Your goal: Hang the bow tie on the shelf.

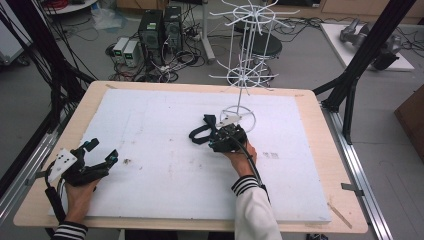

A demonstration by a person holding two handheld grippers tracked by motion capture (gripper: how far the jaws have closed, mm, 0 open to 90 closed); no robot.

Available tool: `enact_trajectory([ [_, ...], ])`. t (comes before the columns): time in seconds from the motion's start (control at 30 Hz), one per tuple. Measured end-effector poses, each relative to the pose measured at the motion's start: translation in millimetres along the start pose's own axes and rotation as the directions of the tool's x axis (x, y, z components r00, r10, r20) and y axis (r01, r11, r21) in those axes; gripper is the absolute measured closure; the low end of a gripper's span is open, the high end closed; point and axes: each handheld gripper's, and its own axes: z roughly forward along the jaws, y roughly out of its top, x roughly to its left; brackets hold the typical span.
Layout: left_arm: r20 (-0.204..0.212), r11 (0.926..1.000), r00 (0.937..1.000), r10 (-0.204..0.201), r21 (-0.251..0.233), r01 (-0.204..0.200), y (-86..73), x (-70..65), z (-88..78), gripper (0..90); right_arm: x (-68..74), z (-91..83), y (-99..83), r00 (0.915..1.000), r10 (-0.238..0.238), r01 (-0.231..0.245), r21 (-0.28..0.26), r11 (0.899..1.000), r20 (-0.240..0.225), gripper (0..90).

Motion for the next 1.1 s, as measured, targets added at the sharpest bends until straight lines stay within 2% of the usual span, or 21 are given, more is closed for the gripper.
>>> enact_trajectory([
  [0.2,0.000,1.0000,1.0000,-0.001,0.003,0.001,0.1,0.2,0.4,14.6,-0.4,4.9,-1.0,0.9998,-0.021,0.021,0.021,1.000,-0.001,36.5],
  [0.33,-0.001,1.0000,1.0000,0.000,0.002,0.000,0.0,0.1,0.2,14.6,3.3,12.4,0.5,0.9991,-0.039,0.038,0.057,0.998,0.019,43.3],
  [0.63,0.000,1.0000,1.0000,-0.003,-0.001,0.003,-0.1,0.2,0.0,14.7,7.4,17.9,5.8,0.9972,-0.066,0.063,0.087,0.994,0.034,54.2],
  [0.67,0.000,1.0000,1.0000,-0.002,-0.002,0.002,-0.1,0.3,0.1,14.7,6.7,18.1,5.3,0.9976,-0.056,0.052,0.094,0.994,0.040,57.6],
  [0.83,0.000,1.0000,1.0000,-0.002,-0.001,0.002,0.0,0.4,0.0,14.7,5.2,19.0,4.6,0.9975,-0.053,0.048,0.106,0.993,0.046,61.6],
  [0.87,0.000,1.0000,1.0000,-0.001,-0.002,0.001,-0.1,0.3,0.0,14.7,4.8,19.0,4.4,0.9985,-0.041,0.037,0.109,0.993,0.037,66.3],
  [0.9,0.000,1.0000,1.0000,-0.001,-0.001,0.001,0.0,0.3,0.0,14.7,4.8,19.0,4.4,0.9985,-0.041,0.037,0.109,0.993,0.037,66.3],
  [1.1,-0.001,1.0000,1.0000,-0.001,-0.003,0.001,-0.1,0.2,-0.1,14.7,3.3,19.3,4.4,0.9991,0.012,-0.017,0.116,0.993,0.040,80.3],
])
